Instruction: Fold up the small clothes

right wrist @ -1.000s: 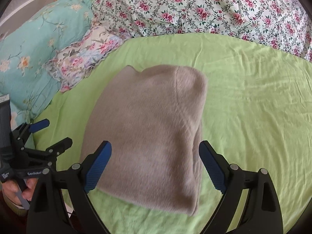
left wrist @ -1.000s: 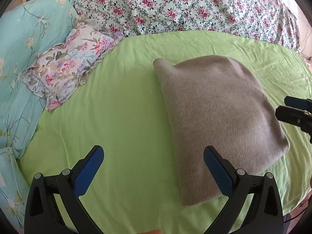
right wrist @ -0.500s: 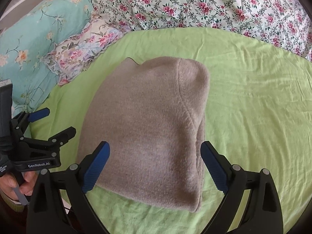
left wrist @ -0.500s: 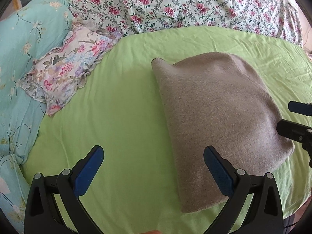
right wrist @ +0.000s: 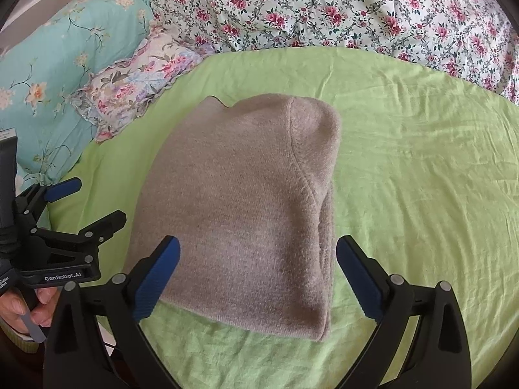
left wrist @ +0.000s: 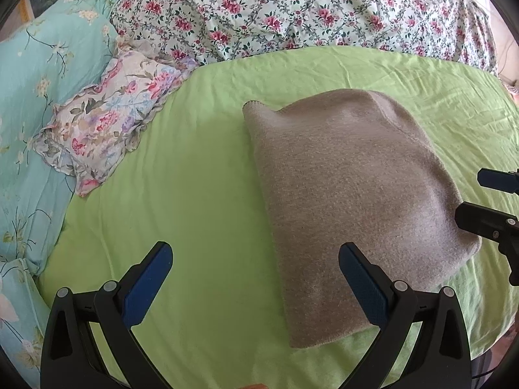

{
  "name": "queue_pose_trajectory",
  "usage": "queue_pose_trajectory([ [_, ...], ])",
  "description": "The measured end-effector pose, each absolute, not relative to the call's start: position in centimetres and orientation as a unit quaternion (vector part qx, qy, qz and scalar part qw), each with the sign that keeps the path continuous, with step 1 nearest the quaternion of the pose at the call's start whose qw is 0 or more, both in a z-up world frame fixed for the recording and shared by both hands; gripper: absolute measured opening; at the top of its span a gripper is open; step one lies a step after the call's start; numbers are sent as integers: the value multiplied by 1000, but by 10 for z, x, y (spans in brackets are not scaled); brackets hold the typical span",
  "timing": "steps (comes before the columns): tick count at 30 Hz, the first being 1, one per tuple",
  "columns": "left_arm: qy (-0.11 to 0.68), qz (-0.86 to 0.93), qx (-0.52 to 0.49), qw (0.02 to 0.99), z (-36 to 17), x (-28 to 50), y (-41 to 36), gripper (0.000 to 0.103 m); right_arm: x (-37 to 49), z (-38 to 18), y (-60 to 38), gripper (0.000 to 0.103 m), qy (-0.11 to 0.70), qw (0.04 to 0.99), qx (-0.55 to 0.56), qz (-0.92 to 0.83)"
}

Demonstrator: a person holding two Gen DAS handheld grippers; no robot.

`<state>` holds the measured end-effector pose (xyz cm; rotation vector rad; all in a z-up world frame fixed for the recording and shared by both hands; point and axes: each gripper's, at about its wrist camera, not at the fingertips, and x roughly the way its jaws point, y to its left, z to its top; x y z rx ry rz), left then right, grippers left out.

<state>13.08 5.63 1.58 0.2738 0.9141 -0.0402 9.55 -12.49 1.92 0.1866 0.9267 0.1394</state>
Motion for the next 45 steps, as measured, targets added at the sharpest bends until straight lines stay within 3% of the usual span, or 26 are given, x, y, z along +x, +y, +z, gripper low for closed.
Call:
queue_pose_trajectory([
  [45, 425, -28, 131, 895, 26, 120, 55, 102, 86, 24, -115, 98, 440, 891, 86, 68],
])
